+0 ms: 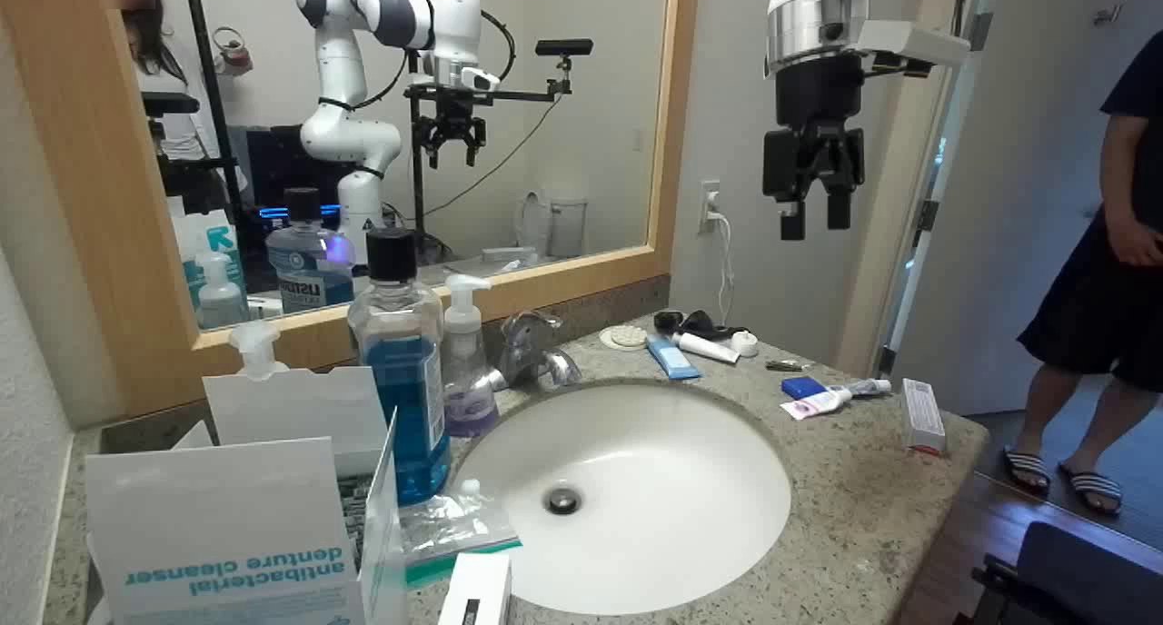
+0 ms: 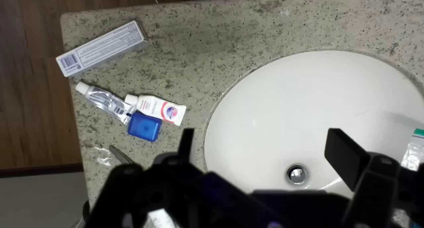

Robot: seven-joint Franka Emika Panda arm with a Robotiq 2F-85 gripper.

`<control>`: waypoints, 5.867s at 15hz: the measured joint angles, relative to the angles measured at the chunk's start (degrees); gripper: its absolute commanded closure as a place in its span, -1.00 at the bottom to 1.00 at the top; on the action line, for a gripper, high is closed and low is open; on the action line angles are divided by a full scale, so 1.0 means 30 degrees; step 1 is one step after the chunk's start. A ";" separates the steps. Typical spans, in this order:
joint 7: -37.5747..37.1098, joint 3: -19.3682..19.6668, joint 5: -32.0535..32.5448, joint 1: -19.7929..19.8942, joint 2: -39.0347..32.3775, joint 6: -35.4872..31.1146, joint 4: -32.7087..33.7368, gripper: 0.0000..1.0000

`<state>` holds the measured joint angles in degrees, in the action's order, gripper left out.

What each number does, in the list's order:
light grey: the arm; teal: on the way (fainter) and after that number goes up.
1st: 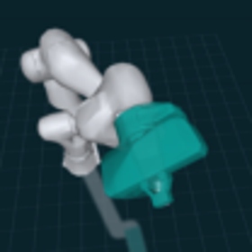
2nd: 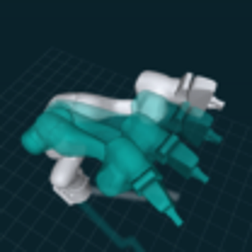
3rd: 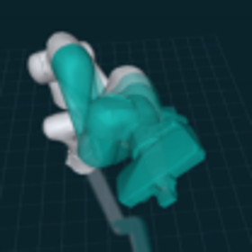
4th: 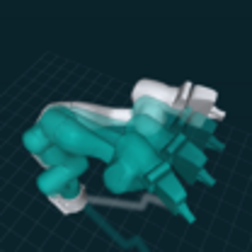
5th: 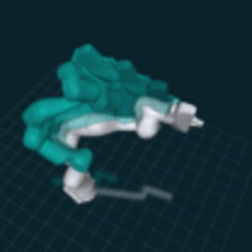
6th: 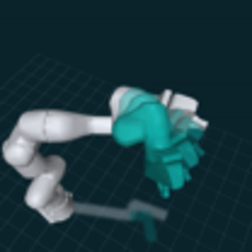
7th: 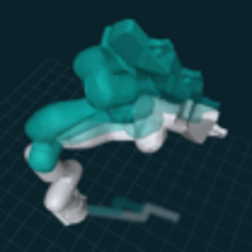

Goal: Press on the soap dispenser

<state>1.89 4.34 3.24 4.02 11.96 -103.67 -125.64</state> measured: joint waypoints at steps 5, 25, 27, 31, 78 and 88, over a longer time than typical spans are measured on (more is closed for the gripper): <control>0.0000 0.0000 0.0000 0.0000 0.0001 0.0000 0.0002 -1.00; 0.0000 0.0000 0.0001 0.0000 0.0001 0.0000 0.0002 -1.00; 0.0000 0.0000 0.0001 0.0000 0.0001 0.0000 0.0002 -1.00; 0.0000 0.0000 0.0001 0.0000 -0.0003 0.0000 0.0002 -1.00; 0.0711 -0.2495 -0.1266 -0.2629 -0.9086 0.0204 1.4136 1.00; 0.0711 -0.2831 -0.1261 -0.3553 -1.1677 0.2191 1.8319 1.00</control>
<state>4.02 -4.15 -0.54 -6.63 -23.08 -97.10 -70.68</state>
